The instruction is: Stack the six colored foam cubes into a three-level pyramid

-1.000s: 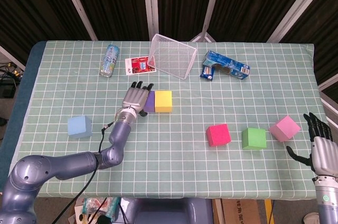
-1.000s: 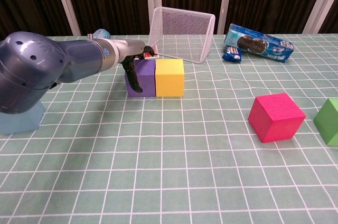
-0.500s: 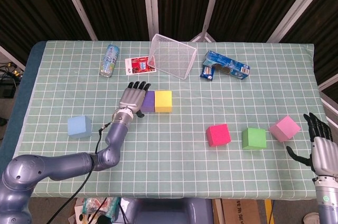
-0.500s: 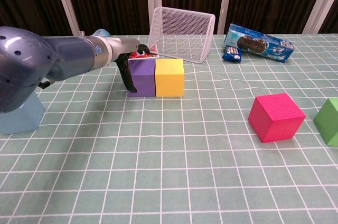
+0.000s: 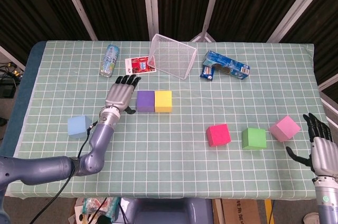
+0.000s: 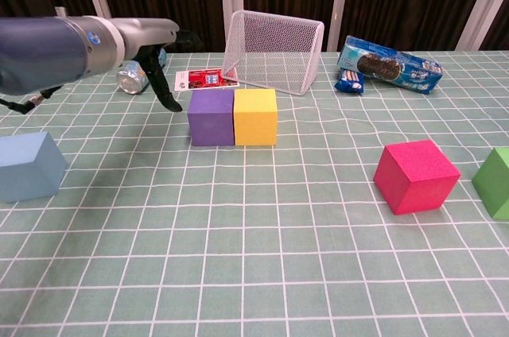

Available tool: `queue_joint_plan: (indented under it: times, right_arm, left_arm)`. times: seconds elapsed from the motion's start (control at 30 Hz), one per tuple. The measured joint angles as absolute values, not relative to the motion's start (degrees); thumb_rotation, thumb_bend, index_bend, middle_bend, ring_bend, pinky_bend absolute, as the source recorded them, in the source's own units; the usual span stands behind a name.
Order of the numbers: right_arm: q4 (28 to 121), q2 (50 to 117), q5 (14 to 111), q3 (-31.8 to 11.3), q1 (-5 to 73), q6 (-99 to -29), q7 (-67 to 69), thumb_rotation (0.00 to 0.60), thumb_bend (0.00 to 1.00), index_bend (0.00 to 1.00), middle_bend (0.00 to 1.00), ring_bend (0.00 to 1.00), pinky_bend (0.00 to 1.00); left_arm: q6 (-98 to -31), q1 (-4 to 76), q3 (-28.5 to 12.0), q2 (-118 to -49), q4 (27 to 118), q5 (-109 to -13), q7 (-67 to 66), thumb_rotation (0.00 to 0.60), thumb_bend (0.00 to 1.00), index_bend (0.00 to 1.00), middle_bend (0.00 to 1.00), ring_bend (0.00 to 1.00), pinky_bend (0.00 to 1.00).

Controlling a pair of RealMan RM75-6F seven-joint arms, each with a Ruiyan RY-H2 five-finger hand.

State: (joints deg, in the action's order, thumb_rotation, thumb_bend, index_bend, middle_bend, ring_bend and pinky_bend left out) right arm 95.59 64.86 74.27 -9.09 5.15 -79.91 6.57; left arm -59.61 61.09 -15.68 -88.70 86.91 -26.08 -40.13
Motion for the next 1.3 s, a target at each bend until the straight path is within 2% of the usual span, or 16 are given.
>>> queue_joint_plan:
  times: [0.2, 0.33, 0.53, 0.77, 1.03, 1.3]
  right_arm:
    - [95.87, 64.53, 74.10, -8.95, 5.20, -79.54, 6.16, 0.600, 0.26, 0.00, 0.00, 0.00, 0.00]
    - [96.28, 64.10, 74.42, -8.60, 5.29, -79.25, 5.25, 0.600, 0.26, 0.00, 0.00, 0.00, 0.00]
    - [97.29, 63.71, 74.56, -8.51, 5.21, -79.90, 3.55, 0.600, 0.26, 0.00, 0.00, 0.00, 0.00]
    - [97.07, 64.03, 74.92, -8.15, 5.49, -79.64, 2.06, 0.600, 0.26, 0.00, 0.00, 0.00, 0.00]
    - [98.84, 62.65, 77.65, -7.07, 6.87, -77.53, 0.66, 0.600, 0.26, 0.00, 0.00, 0.00, 0.00]
    - [104.49, 61.54, 79.80, -6.08, 12.05, -69.92, -6.75, 0.600, 0.26, 0.00, 0.00, 0.00, 0.00]
  left_arm:
    - [-67.47, 55.50, -14.32, -83.26, 98.45, -33.80, -36.36, 0.600, 0.04, 0.00, 0.00, 0.00, 0.03]
    - [-74.12, 49.78, -11.96, -79.79, 105.44, -40.60, -33.05, 0.600, 0.04, 0.00, 0.00, 0.00, 0.03]
    - [-81.37, 41.34, -7.89, -75.77, 110.96, -48.21, -27.42, 0.600, 0.04, 0.00, 0.00, 0.00, 0.03]
    - [-82.15, 36.03, -4.96, -71.84, 112.99, -52.93, -23.25, 0.600, 0.04, 0.00, 0.00, 0.00, 0.03]
    - [-84.61, 33.25, -4.00, -69.23, 115.93, -59.76, -23.90, 0.600, 0.04, 0.00, 0.00, 0.00, 0.03]
    - [-84.51, 30.63, -4.96, -65.99, 117.60, -61.37, -21.96, 0.600, 0.04, 0.00, 0.00, 0.00, 0.03]
